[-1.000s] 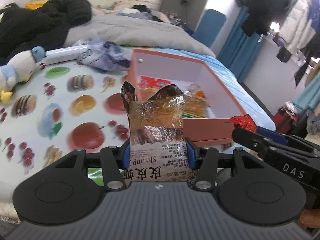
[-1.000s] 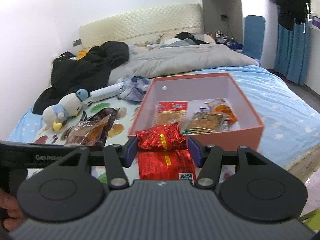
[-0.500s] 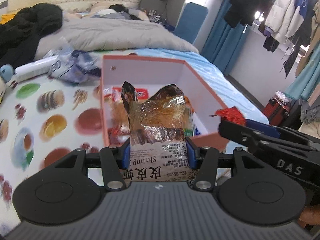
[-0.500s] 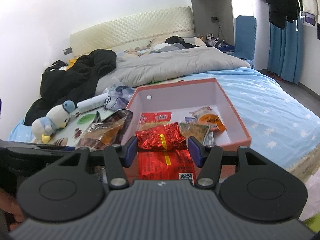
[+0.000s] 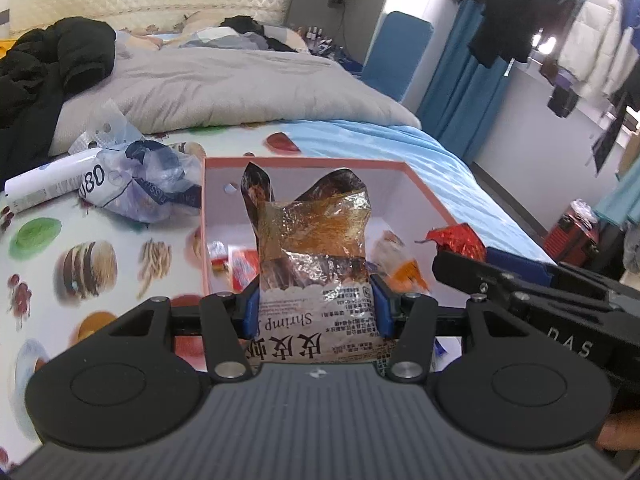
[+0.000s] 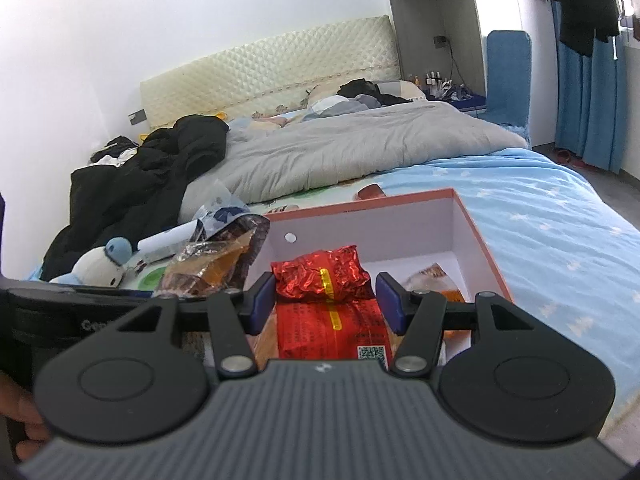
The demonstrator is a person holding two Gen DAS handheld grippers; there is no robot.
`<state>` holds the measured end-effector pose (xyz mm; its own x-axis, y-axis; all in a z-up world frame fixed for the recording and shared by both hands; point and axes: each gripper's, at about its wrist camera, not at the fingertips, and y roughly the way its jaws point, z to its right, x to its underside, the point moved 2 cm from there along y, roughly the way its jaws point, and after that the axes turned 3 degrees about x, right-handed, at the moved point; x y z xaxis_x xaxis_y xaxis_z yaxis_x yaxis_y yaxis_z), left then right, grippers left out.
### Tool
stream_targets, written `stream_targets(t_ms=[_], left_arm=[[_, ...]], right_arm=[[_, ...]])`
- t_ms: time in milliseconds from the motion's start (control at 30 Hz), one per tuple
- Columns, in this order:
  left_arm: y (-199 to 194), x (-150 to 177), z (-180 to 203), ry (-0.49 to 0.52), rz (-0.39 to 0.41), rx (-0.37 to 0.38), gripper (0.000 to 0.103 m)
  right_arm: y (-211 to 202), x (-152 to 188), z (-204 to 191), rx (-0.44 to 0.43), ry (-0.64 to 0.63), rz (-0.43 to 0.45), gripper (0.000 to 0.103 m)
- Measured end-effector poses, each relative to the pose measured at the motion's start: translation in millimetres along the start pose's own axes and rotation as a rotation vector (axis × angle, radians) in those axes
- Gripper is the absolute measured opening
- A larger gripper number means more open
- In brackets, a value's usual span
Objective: Organize snacks
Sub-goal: 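Open both tools to drop the packs into the pink box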
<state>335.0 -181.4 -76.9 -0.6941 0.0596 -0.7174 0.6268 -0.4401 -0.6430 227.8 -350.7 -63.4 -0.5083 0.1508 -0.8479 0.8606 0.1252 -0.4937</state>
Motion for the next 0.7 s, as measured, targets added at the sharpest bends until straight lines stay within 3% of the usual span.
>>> stream_targets(t_ms=[400, 667, 700], left_arm=[[87, -7, -42, -0.053, -0.116, 0.004, 0.058], [85, -2, -47, -0.058, -0.109, -0.004, 0.058], [80, -3, -45, -0.056, -0.103, -0.006, 0.058]], right_arm=[[91, 13, 13, 0.011, 0.013, -0.150, 0.058], [107, 23, 21, 0.046, 0.034, -0.220, 0.059], [106, 23, 21, 0.051, 0.039, -0.222, 0.063]])
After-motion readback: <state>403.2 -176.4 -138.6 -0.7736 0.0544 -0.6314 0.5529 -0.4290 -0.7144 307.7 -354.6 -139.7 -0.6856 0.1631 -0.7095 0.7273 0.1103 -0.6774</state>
